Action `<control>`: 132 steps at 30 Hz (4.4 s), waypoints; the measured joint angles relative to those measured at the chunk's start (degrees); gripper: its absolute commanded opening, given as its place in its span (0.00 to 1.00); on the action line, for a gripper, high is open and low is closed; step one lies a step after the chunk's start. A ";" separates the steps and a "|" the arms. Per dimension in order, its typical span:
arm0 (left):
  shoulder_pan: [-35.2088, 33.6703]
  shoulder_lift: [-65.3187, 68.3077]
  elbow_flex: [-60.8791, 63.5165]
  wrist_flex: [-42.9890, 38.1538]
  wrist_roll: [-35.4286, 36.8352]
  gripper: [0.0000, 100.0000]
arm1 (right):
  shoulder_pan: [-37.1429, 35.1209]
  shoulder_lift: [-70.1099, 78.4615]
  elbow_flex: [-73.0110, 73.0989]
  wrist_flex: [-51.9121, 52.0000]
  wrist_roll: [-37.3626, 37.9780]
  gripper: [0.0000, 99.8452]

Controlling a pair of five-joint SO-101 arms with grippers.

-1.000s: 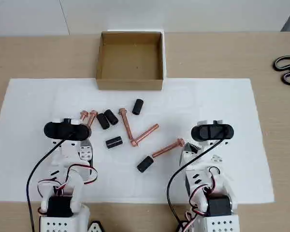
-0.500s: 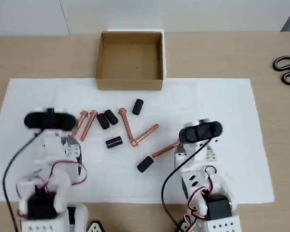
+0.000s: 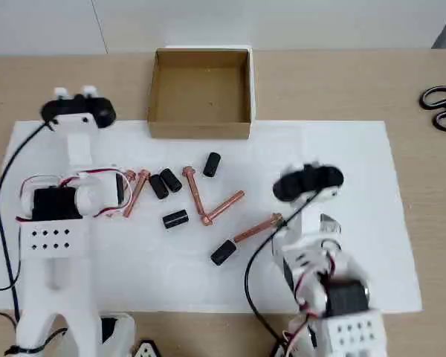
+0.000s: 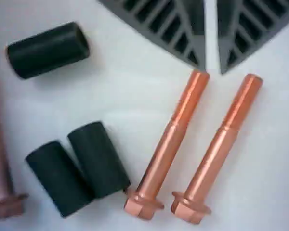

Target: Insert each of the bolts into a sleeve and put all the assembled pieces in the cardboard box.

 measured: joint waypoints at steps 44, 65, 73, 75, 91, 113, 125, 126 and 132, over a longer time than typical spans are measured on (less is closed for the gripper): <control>0.00 -4.57 -0.26 3.43 7.82 0.01 | -16.88 91.08 -66.11 -19.08 -41.05 0.28; 0.00 -4.57 -0.26 3.43 7.82 0.01 | -16.35 99.43 -66.99 -21.27 -41.14 0.01; 0.00 -4.57 -0.26 3.43 7.82 0.01 | -14.86 99.69 -66.90 -21.36 -40.97 0.00; 0.00 -4.57 -0.26 3.43 7.82 0.01 | -14.24 99.87 -67.34 -20.66 -40.97 0.00; 0.00 -4.57 -0.26 6.68 7.82 0.01 | -14.59 80.26 -74.99 7.38 -36.13 0.00; 8.18 -4.57 -6.42 11.25 3.78 0.01 | -12.84 36.92 -65.58 30.07 -10.99 0.01; 8.44 12.92 -10.55 11.34 2.55 0.01 | -12.04 -8.00 -7.65 -2.64 -1.93 0.00; 8.44 15.47 -12.84 12.66 1.32 0.01 | -11.34 -12.13 -2.73 -5.36 -1.23 0.00; 6.86 31.30 -32.26 21.54 -7.91 0.01 | -4.84 -30.59 17.14 -16.09 0.00 0.00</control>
